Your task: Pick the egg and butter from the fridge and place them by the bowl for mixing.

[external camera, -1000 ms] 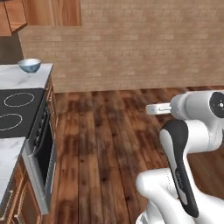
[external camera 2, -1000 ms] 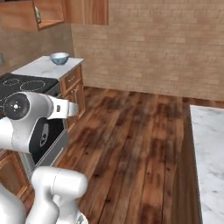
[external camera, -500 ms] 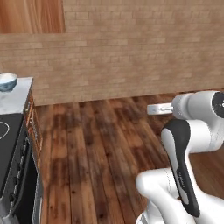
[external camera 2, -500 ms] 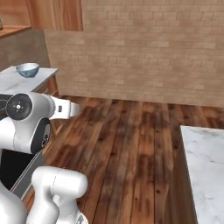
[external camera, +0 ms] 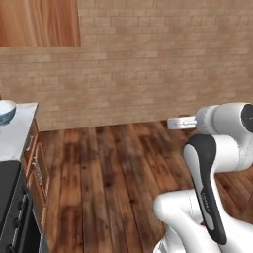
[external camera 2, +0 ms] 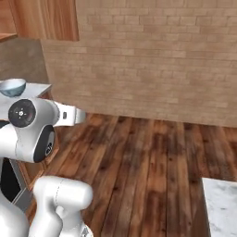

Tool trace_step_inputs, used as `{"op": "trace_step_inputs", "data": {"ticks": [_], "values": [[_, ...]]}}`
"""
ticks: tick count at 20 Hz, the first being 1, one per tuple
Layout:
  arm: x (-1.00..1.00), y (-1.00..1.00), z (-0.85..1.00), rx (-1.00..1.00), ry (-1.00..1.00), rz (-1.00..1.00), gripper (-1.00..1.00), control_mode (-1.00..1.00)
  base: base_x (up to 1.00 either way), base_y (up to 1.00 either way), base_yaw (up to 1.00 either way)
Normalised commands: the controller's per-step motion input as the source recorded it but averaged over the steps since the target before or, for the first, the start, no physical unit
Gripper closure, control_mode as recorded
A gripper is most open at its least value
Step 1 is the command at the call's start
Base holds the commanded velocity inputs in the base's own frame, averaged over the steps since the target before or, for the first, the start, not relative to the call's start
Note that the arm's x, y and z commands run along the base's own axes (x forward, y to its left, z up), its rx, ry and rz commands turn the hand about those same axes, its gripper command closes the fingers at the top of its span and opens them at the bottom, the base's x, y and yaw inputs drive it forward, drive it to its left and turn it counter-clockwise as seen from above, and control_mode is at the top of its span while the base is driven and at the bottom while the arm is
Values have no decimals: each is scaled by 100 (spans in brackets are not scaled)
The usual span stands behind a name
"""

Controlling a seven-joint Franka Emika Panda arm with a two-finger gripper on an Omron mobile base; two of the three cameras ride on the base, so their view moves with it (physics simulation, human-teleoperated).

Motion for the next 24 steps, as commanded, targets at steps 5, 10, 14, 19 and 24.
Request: {"op": "trace_step_inputs", "data": {"ticks": [5,10,14,19,24], "values": [[0,0,0,0,0,0,100,100,100,0,37],[0,0,0,0,0,0,100,100,100,0,53],[0,0,0,0,0,0,100,100,41,-1,78],[0,0,0,0,0,0,100,100,1,0,88],[0,0,0,0,0,0,100,100,46,-3,80]]}}
